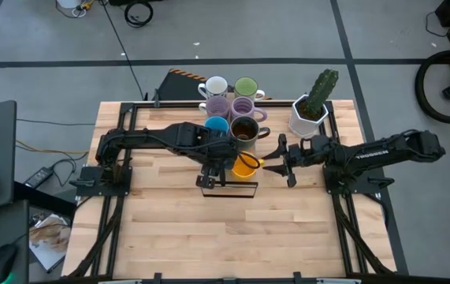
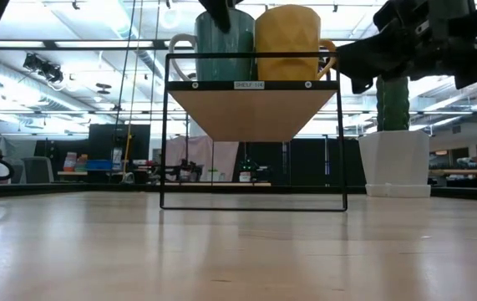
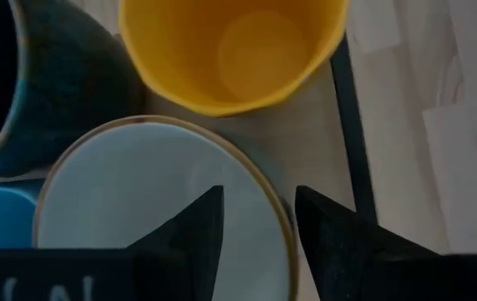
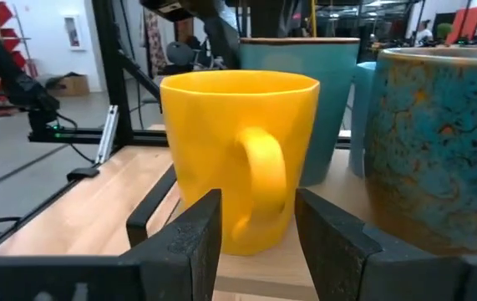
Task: Place coffee mugs
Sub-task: Adjust the yellow mug on the shelf
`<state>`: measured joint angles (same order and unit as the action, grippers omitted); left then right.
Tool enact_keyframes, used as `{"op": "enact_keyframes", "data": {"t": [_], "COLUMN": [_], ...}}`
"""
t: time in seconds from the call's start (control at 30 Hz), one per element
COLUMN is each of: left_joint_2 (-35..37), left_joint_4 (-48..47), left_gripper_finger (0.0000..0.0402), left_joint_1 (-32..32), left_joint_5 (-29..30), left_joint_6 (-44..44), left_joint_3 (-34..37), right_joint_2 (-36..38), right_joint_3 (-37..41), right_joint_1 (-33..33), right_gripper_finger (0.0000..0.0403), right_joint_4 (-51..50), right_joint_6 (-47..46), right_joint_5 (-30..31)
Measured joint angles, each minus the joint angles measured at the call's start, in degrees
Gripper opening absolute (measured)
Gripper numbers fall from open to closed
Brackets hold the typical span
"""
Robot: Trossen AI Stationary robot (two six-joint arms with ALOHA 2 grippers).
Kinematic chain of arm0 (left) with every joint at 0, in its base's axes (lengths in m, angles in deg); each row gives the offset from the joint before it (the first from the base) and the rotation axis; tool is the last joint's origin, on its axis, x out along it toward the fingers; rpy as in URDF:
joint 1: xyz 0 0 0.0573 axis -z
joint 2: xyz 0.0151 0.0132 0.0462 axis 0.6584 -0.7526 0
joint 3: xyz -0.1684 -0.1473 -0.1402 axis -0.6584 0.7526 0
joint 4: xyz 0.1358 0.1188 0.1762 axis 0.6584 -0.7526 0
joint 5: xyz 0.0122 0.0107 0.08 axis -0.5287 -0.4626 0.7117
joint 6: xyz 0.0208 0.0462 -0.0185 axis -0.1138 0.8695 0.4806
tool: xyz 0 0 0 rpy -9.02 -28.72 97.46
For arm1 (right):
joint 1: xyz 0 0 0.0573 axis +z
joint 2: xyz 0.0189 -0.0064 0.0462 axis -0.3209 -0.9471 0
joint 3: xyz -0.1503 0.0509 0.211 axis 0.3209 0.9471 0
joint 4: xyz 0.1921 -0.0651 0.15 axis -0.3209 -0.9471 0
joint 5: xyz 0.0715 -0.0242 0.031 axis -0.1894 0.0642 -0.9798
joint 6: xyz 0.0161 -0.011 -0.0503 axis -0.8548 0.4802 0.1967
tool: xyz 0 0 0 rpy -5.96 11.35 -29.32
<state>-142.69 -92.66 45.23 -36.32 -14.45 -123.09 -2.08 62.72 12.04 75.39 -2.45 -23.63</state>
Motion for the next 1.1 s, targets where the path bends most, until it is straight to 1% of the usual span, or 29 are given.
{"op": "enact_keyframes", "data": {"t": [0.1, 0.33, 0.4, 0.57, 0.8, 1.1], "left_joint_2": [0.00, 0.00, 0.00, 0.00, 0.00, 0.02], "left_joint_4": [0.00, 0.01, 0.02, 0.02, -0.04, -2.04], "left_gripper_finger": [0.0156, 0.0156, 0.0156, 0.0156, 0.0156, 0.0156], "left_joint_1": [0.02, 0.04, 0.04, 0.04, 0.04, 0.04], "left_joint_5": [-1.13, -1.26, -1.28, -1.30, -1.32, -1.32], "left_joint_6": [-0.08, -0.10, -0.12, -0.13, -0.23, -1.38], "left_joint_3": [0.00, 0.00, 0.00, 0.00, 0.00, 0.02], "right_joint_2": [0.00, 0.00, 0.00, 0.00, 0.00, 0.00], "right_joint_3": [0.00, 0.00, 0.00, 0.00, 0.00, 0.00], "right_joint_1": [1.07, 2.30, 2.52, 2.97, 2.99, 3.01], "right_gripper_finger": [0.0158, 0.0147, 0.0137, 0.0105, 0.0066, 0.0063], "right_joint_4": [0.00, 0.70, 0.73, 0.79, 0.81, 0.81], "right_joint_6": [0.69, 0.53, 0.04, -0.20, -1.81, -1.89], "right_joint_5": [1.71, 1.83, 2.02, 4.66, 4.67, 7.42]}}
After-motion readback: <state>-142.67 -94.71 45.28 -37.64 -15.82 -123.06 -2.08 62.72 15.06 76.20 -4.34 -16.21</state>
